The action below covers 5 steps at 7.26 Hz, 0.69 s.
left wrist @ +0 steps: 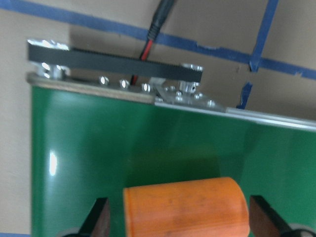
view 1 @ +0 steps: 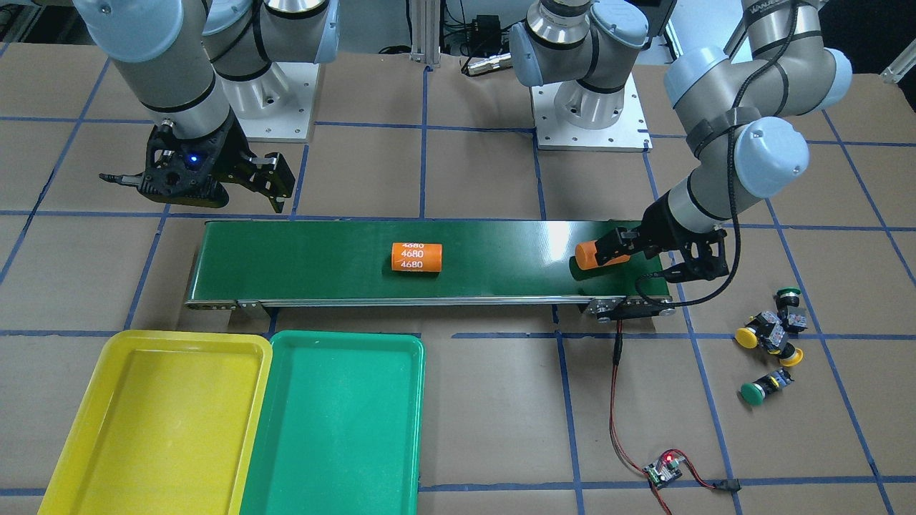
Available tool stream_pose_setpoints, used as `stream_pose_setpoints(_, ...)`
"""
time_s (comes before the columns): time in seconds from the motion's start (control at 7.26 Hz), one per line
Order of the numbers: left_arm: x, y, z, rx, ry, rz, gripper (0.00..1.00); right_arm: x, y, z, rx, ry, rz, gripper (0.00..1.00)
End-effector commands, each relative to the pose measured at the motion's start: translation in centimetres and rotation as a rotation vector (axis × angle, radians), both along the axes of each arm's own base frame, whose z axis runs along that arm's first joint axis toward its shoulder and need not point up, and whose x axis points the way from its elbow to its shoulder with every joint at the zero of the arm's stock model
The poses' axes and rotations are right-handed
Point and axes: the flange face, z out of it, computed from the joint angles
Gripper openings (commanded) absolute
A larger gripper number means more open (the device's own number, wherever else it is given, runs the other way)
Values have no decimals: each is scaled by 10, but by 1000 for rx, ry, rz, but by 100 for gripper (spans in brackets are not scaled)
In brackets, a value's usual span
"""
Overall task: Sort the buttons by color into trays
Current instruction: 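Place the second orange cylinder on the belt end with the left gripper, then move the left gripper to the green-capped button and grasp it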
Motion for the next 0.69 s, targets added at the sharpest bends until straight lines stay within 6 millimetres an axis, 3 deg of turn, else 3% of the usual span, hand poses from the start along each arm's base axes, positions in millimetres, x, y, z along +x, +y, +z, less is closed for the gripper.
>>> stream_pose_setpoints(0.0,60,-26,39,-52,-5,-15,100,0,1,-4,4,0,0,93)
stream_pose_setpoints(0.14,97,-36,43,-69,-7,1,100,0,2,-5,7,1,0,93)
stream_pose_setpoints(0.28,122,-49,38,-98,-1,-103,100,0,2,-4,6,-2,0,93)
stream_pose_setpoints(0.55,177,-96,30,-143,-14,-196,100,0,2,-5,8,0,0,93)
